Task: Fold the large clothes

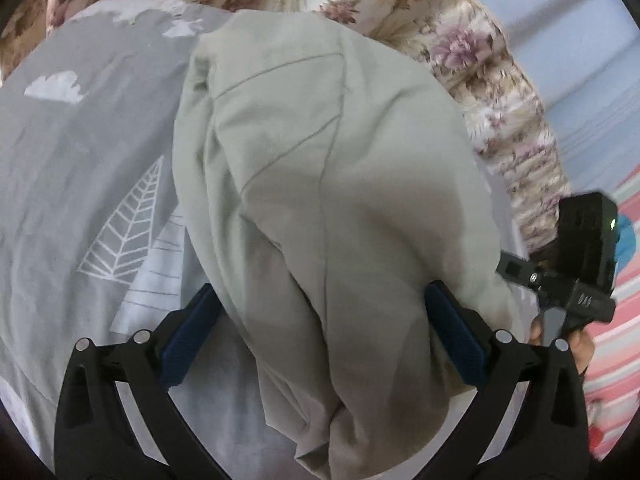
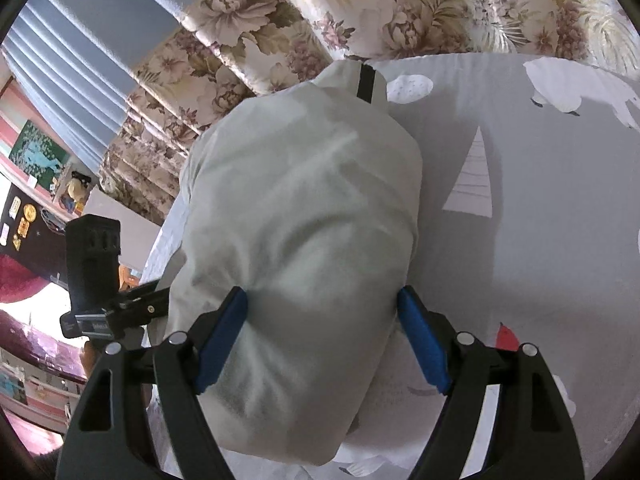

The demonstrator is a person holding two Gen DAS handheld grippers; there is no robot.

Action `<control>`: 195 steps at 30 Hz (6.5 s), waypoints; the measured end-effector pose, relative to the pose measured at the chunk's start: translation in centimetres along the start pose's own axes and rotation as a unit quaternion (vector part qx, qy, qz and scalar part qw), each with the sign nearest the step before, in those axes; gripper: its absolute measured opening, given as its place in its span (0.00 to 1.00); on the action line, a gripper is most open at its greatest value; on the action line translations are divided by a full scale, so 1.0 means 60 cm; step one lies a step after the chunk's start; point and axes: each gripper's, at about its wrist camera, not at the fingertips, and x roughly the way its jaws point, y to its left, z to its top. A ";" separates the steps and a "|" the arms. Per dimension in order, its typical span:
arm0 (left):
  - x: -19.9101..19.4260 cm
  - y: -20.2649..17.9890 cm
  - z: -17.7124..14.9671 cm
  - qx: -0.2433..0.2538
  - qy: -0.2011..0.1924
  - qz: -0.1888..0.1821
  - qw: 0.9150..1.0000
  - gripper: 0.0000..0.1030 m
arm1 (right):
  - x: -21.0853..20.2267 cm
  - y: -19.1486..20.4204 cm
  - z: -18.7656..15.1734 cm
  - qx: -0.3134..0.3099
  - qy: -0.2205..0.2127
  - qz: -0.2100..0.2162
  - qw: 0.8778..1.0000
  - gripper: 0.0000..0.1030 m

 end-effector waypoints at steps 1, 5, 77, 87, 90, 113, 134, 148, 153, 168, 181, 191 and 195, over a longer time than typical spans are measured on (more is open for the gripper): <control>0.001 -0.005 -0.001 0.007 -0.001 0.004 1.000 0.97 | 0.002 0.001 0.001 -0.001 0.000 0.001 1.000 0.76; 0.009 -0.018 0.002 0.016 -0.002 0.004 1.000 0.97 | 0.003 0.004 -0.006 -0.002 -0.019 -0.001 1.000 0.76; 0.071 -0.379 -0.204 0.228 -0.099 0.108 0.963 0.45 | -0.244 -0.135 -0.244 -0.094 -0.169 -0.175 0.965 0.35; 0.021 -0.389 -0.204 0.209 -0.102 0.195 0.953 0.97 | -0.312 -0.107 -0.283 -0.068 -0.163 -0.213 0.961 0.78; -0.014 -0.387 -0.213 0.199 -0.107 0.221 0.949 0.97 | -0.341 -0.075 -0.307 -0.087 -0.178 -0.239 0.950 0.84; -0.283 -0.448 -0.349 0.148 -0.240 0.272 0.920 0.97 | -0.490 0.119 -0.409 -0.085 -0.288 -0.310 0.902 0.94; -0.304 -0.441 -0.389 0.127 -0.266 0.291 0.910 0.97 | -0.510 0.152 -0.470 -0.069 -0.319 -0.336 0.884 0.98; -0.298 -0.437 -0.390 0.125 -0.267 0.298 0.908 0.97 | -0.517 0.132 -0.474 -0.041 -0.334 -0.334 0.880 0.98; -0.297 -0.432 -0.386 0.123 -0.263 0.283 0.914 0.97 | -0.512 0.136 -0.474 -0.055 -0.333 -0.336 0.879 0.98; -0.301 -0.444 -0.388 0.128 -0.277 0.293 0.906 0.97 | -0.510 0.125 -0.476 -0.044 -0.331 -0.340 0.879 0.98; -0.282 -0.439 -0.382 0.124 -0.253 0.292 0.914 0.97 | -0.502 0.117 -0.470 -0.041 -0.322 -0.343 0.881 0.98; -0.276 -0.435 -0.382 0.129 -0.249 0.296 0.913 0.97 | -0.495 0.111 -0.469 -0.041 -0.319 -0.347 0.881 0.98; -0.274 -0.435 -0.384 0.135 -0.249 0.294 0.913 0.97 | -0.492 0.104 -0.470 -0.038 -0.316 -0.348 0.882 0.98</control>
